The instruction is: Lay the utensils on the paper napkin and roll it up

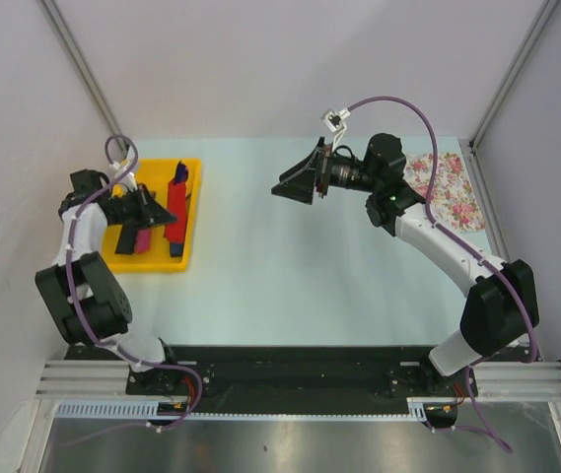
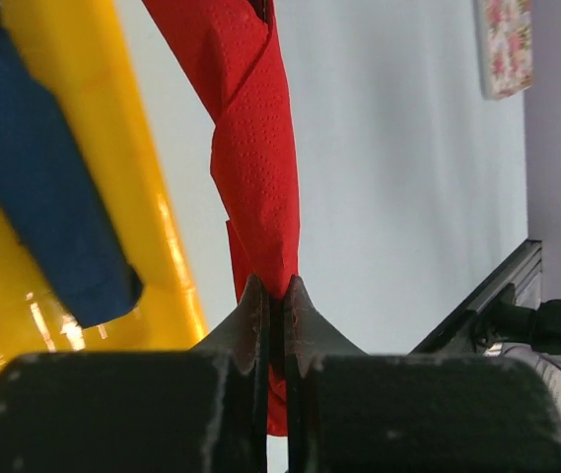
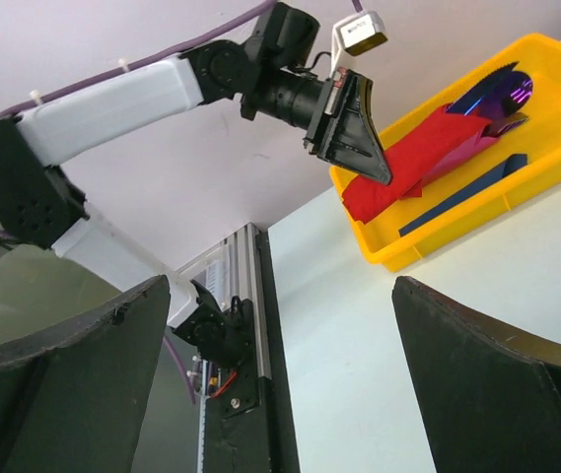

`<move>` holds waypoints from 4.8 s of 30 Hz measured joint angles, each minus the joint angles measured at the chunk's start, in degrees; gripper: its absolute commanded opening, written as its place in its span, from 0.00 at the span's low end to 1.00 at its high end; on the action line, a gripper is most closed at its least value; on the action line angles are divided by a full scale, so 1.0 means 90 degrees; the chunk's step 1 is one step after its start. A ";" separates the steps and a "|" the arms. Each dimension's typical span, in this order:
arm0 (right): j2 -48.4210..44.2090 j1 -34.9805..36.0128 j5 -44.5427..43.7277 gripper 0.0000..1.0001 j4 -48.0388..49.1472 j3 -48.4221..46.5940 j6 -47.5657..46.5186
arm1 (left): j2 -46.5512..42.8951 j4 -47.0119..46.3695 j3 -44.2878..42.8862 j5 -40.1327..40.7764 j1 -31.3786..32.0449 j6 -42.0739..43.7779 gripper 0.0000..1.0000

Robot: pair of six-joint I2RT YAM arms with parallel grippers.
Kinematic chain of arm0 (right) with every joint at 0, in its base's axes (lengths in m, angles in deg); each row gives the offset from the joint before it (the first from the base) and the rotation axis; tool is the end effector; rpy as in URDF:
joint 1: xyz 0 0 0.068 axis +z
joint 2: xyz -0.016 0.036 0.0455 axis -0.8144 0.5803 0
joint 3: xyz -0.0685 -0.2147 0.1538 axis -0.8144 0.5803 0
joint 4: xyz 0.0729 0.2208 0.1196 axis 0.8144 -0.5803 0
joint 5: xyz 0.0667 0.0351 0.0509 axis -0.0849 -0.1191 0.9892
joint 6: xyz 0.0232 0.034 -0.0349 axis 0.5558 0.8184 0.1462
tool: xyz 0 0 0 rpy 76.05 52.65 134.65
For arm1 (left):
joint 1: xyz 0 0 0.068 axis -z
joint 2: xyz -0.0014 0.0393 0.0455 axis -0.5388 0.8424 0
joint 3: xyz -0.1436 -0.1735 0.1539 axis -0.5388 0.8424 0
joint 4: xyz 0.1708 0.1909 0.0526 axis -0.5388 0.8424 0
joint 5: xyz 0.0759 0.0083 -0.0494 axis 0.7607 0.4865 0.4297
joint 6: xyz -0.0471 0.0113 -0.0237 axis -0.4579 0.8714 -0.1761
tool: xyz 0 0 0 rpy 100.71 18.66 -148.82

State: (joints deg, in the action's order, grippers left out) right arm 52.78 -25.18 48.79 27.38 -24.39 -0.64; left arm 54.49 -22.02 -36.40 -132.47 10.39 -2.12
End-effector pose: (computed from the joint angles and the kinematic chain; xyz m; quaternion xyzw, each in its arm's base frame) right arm 0.3013 0.2007 0.3895 -0.2823 0.6156 0.6028 0.4218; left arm 0.3055 0.0937 0.2680 -0.0174 0.8704 -0.3721 0.3220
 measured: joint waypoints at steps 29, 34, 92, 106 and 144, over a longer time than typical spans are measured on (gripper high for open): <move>0.0158 0.0000 0.0141 1.00 -0.0221 0.0007 -0.0126 | 0.2956 -0.0202 -0.0818 0.0019 -0.0646 0.0573 0.00; 0.0158 -0.0012 0.0187 1.00 -0.0323 0.0007 -0.0180 | 0.3002 -0.0240 -0.0862 0.0121 -0.0646 0.0510 0.00; 0.0323 -0.0163 0.0663 1.00 0.0243 0.0134 0.0277 | 0.3077 -0.0301 -0.0957 0.1192 -0.0869 0.0498 0.41; 0.0357 -0.0160 0.0712 1.00 0.0517 0.0187 0.0481 | 0.1819 -0.0765 -0.0425 0.2152 -0.0447 0.0393 0.53; -0.1292 -0.3621 -0.1217 1.00 -0.4216 0.2081 -0.3152 | -0.0444 -0.0163 -0.0539 0.4772 0.4189 -0.0134 1.00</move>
